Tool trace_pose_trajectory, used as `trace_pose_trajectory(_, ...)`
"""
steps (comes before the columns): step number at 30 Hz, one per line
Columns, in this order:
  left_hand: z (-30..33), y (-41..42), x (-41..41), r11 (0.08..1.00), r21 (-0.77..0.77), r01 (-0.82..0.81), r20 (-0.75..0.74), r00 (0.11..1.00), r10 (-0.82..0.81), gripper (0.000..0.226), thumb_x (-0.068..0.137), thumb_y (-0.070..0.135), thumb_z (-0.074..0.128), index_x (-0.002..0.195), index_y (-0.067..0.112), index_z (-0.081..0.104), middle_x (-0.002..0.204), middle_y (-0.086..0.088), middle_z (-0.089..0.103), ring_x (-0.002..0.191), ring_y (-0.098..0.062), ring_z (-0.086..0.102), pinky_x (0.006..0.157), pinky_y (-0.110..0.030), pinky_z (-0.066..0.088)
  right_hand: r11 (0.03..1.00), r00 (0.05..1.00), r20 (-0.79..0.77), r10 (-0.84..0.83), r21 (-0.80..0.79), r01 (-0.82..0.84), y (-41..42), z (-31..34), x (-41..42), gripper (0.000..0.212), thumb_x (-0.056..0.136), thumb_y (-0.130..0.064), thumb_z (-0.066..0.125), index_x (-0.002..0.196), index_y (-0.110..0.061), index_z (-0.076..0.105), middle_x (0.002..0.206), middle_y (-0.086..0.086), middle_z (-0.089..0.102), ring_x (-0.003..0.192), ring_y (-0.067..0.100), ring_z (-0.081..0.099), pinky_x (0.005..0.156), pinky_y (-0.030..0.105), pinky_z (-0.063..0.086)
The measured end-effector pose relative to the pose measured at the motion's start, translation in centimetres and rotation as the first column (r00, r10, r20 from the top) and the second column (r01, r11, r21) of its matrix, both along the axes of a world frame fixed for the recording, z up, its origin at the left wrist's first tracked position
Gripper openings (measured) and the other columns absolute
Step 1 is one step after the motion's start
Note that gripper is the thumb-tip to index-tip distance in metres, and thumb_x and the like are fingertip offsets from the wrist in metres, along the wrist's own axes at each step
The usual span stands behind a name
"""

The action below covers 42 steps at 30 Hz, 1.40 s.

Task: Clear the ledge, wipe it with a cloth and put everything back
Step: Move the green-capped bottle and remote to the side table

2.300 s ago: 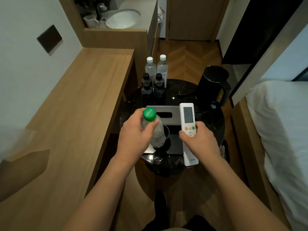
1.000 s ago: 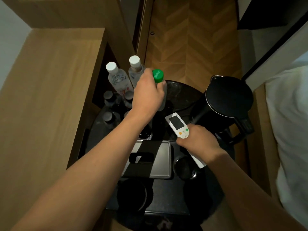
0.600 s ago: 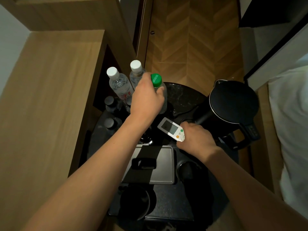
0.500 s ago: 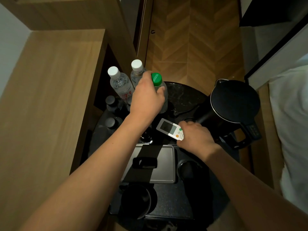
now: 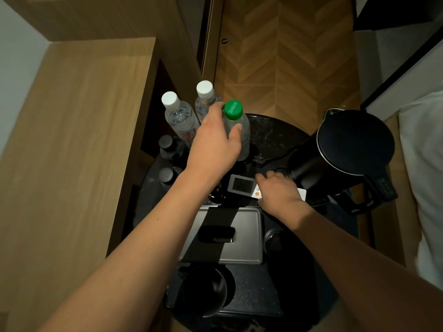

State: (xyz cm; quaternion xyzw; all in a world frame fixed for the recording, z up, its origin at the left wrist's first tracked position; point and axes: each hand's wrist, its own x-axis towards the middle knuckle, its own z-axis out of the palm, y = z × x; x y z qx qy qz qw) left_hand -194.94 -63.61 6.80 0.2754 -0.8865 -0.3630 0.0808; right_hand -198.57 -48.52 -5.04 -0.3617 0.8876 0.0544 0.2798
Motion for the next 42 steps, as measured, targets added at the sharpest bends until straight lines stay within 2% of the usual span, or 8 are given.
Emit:
trace_pose_trajectory(6,-0.2,0.0,0.1,1.0,0.019,0.0,-0.018,1.0,0.001,0.049,0.1,0.028,0.057,0.145,0.016,0.041,0.14,-0.005,0.056,0.122,-0.023,0.058,0.103,-0.041,0.048,0.998,0.996,-0.059,0.061,-0.007,-0.062,-0.5,-0.7,0.6,0.047,0.088,-0.022,0.065,0.131,-0.015,0.049,0.131,0.008,0.044,0.12,0.03,0.048,0.09,0.038,0.045)
trace_pose_trajectory(13,-0.3,0.1,0.1,0.999,0.031,-0.013,-0.025,1.0,0.014,0.049,0.1,0.03,0.055,0.145,0.016,0.041,0.138,-0.005,0.057,0.119,-0.023,0.06,0.101,-0.047,0.05,0.997,0.996,-0.039,0.079,-0.016,-0.08,-0.5,-0.8,0.1,0.05,0.087,-0.022,0.066,0.133,-0.015,0.049,0.131,0.008,0.046,0.121,0.029,0.047,0.095,0.038,0.042)
trace_pose_trajectory(21,0.1,0.4,0.4,1.0,0.018,-0.014,-0.019,1.0,0.014,0.05,0.099,0.028,0.058,0.145,0.016,0.042,0.141,-0.003,0.055,0.12,-0.022,0.058,0.103,-0.04,0.047,0.998,0.999,0.026,0.019,-0.054,-0.017,0.0,-0.1,0.2,0.055,0.09,-0.03,0.066,0.138,-0.015,0.043,0.134,0.008,0.048,0.125,0.03,0.046,0.099,0.038,0.039)
trace_pose_trajectory(28,1.3,1.0,2.6,0.998,0.022,-0.053,-0.025,0.998,0.054,0.052,0.101,0.03,0.057,0.148,0.015,0.041,0.146,-0.002,0.051,0.132,-0.016,0.05,0.107,-0.03,0.042,0.968,0.986,0.042,-0.162,-0.188,0.167,1.3,3.1,0.6,0.059,0.092,-0.032,0.062,0.144,-0.017,0.039,0.141,0.006,0.046,0.13,0.028,0.043,0.109,0.037,0.035)
trace_pose_trajectory(32,3.1,1.2,5.3,0.995,-0.068,-0.07,-0.062,0.996,0.066,0.05,0.101,0.029,0.056,0.147,0.015,0.043,0.144,-0.001,0.051,0.131,-0.013,0.048,0.101,-0.021,0.037,0.925,0.972,0.042,-0.233,-0.299,0.235,1.7,6.4,1.9,0.061,0.092,-0.03,0.06,0.148,-0.017,0.037,0.141,0.007,0.046,0.131,0.027,0.042,0.11,0.037,0.034)
trace_pose_trajectory(38,4.1,1.1,10.7,0.963,-0.257,-0.078,-0.208,0.978,0.023,0.037,0.099,0.017,0.059,0.134,0.008,0.053,0.131,-0.006,0.057,0.124,-0.019,0.052,0.107,-0.039,0.045,0.821,0.949,0.031,-0.314,-0.493,0.287,1.8,10.9,5.3,0.062,0.091,-0.025,0.063,0.148,-0.015,0.039,0.143,0.007,0.047,0.133,0.025,0.041,0.111,0.036,0.032)
trace_pose_trajectory(42,3.1,1.6,14.6,0.939,-0.324,-0.113,-0.125,0.989,0.076,0.039,0.1,0.02,0.056,0.137,0.007,0.052,0.137,-0.008,0.055,0.132,-0.022,0.048,0.114,-0.037,0.038,0.773,0.958,0.027,-0.286,-0.584,0.248,1.7,12.2,7.9,0.061,0.091,-0.024,0.063,0.146,-0.014,0.041,0.143,0.007,0.047,0.133,0.026,0.041,0.11,0.036,0.033)
